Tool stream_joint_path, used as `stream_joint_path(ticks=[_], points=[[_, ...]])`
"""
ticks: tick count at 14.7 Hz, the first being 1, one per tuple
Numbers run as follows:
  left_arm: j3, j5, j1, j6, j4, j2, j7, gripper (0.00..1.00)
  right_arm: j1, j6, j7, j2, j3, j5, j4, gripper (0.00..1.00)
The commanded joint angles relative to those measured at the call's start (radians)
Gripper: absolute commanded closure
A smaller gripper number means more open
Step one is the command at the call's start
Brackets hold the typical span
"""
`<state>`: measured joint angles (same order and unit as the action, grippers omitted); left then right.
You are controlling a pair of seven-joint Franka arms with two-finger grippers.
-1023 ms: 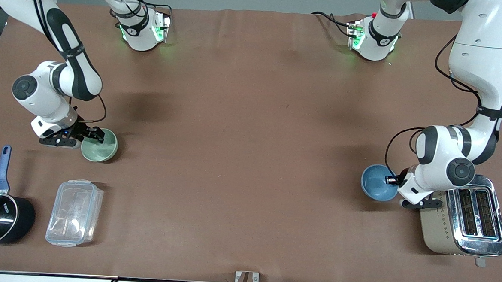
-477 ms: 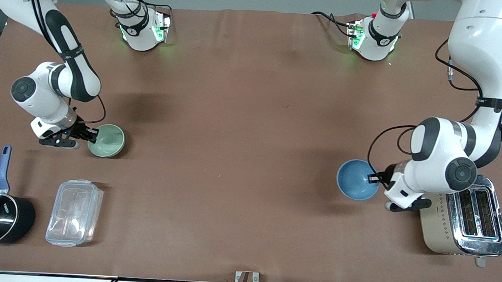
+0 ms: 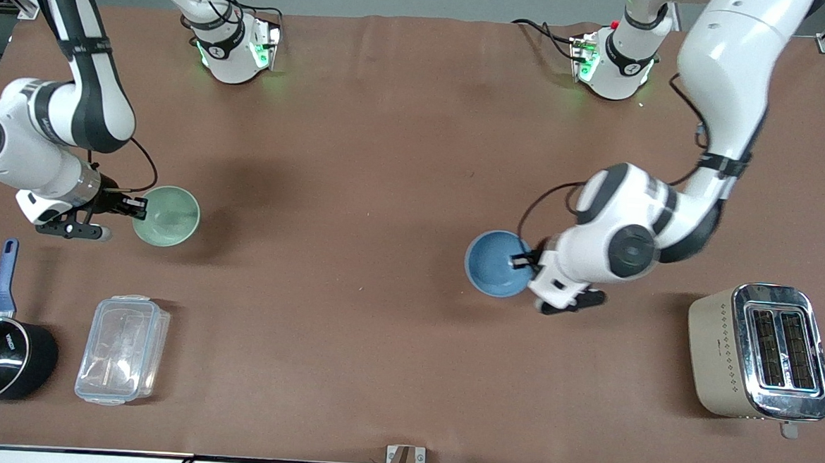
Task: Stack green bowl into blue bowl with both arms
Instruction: 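Slide the blue bowl with the left gripper while the right lifts the green bowl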
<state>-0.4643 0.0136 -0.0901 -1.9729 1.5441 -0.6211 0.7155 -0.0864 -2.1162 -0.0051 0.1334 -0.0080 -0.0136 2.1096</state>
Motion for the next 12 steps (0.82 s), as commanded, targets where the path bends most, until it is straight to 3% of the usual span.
stream_joint_path(ticks=[1,5,9,10,11,12], points=[[0.004,-0.012,-0.104,-0.078,-0.01,-0.041,0.051,1.0,0.1,0.223,0.173,0.005,0.002,0.011,-0.17,0.96],[0.004,-0.014,-0.221,-0.216,-0.01,-0.115,0.088,0.99,0.187,0.327,0.31,0.008,0.005,-0.019,-0.27,0.97],[0.004,-0.012,-0.261,-0.302,-0.012,-0.189,0.091,0.92,0.237,0.346,0.343,0.008,0.005,-0.117,-0.296,1.0],[0.004,-0.012,-0.263,-0.304,-0.013,-0.196,0.091,0.82,0.252,0.344,0.346,0.008,0.005,-0.13,-0.298,1.0],[0.006,-0.011,-0.269,-0.304,-0.012,-0.197,0.093,0.63,0.261,0.34,0.356,0.008,0.006,-0.138,-0.298,1.0],[0.006,-0.004,-0.27,-0.304,-0.012,-0.194,0.093,0.28,0.279,0.337,0.364,0.008,0.006,-0.149,-0.298,1.0]])
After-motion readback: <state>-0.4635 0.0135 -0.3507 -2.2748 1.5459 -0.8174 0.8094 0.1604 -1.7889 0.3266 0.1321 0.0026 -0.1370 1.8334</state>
